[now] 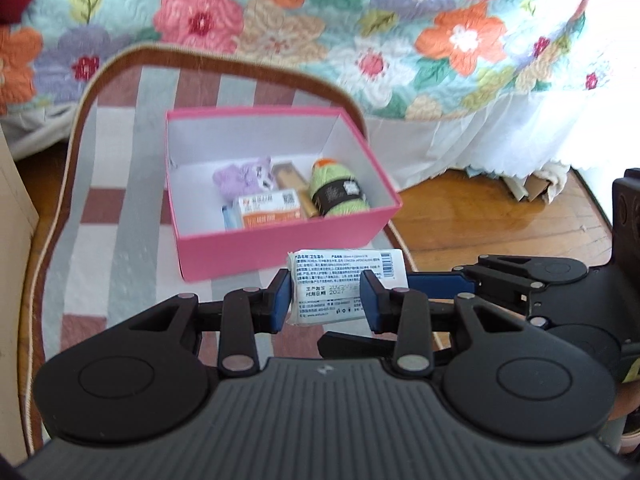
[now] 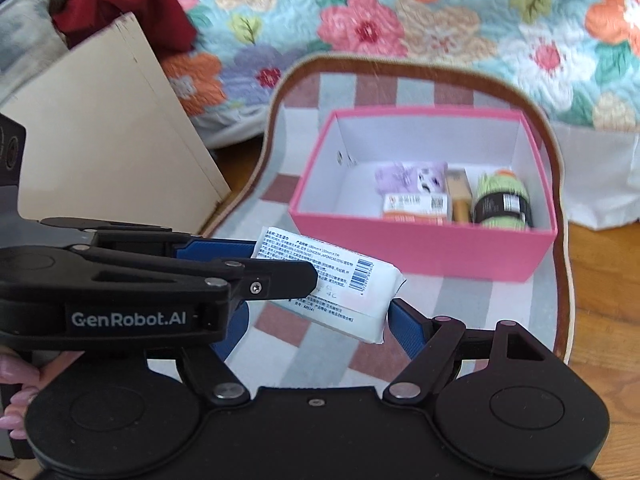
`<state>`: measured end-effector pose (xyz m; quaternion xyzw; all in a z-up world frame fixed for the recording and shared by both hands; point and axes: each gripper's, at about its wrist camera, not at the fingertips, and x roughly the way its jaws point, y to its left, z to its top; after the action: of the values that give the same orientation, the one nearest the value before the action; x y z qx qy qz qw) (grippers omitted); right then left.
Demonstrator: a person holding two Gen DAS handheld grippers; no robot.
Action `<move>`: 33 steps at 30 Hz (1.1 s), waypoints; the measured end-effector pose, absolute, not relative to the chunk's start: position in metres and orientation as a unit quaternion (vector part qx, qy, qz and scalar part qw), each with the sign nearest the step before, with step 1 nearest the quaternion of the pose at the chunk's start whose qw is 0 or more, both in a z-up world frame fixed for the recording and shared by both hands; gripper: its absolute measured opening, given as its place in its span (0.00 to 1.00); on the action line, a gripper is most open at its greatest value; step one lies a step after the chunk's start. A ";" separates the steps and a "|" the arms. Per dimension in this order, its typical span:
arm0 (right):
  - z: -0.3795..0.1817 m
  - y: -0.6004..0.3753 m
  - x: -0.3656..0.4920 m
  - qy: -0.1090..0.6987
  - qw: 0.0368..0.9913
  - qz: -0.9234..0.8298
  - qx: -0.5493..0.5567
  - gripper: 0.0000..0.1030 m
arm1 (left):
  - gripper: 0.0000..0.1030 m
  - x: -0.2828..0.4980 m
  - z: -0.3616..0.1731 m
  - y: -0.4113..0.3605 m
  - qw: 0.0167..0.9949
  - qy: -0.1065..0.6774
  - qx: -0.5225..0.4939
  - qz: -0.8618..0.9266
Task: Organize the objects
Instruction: 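Lift the soap bar with the left tool and lower it into the box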
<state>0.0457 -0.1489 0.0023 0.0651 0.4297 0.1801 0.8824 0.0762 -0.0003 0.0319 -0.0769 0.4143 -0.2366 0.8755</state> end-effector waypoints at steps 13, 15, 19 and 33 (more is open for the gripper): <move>0.080 -0.151 0.108 0.373 0.906 0.199 0.019 0.81 | 0.35 0.161 0.093 0.005 0.887 0.389 -0.077 -0.235; 0.080 -0.154 0.131 0.376 0.904 0.203 0.017 0.81 | 0.35 0.184 0.086 0.003 0.886 0.395 -0.080 -0.231; 0.065 -0.158 0.173 0.374 0.908 0.190 0.001 0.81 | 0.35 0.228 0.059 0.000 0.877 0.413 -0.097 -0.225; -0.043 -0.173 0.268 0.433 0.888 0.156 -0.016 0.71 | 0.35 0.311 -0.054 -0.022 0.842 0.494 -0.132 -0.172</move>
<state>0.2675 -0.1735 -0.0434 -0.0158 0.4329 0.1557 0.8878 0.3113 -0.0216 -0.0545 -0.1324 0.4937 -0.1724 0.8420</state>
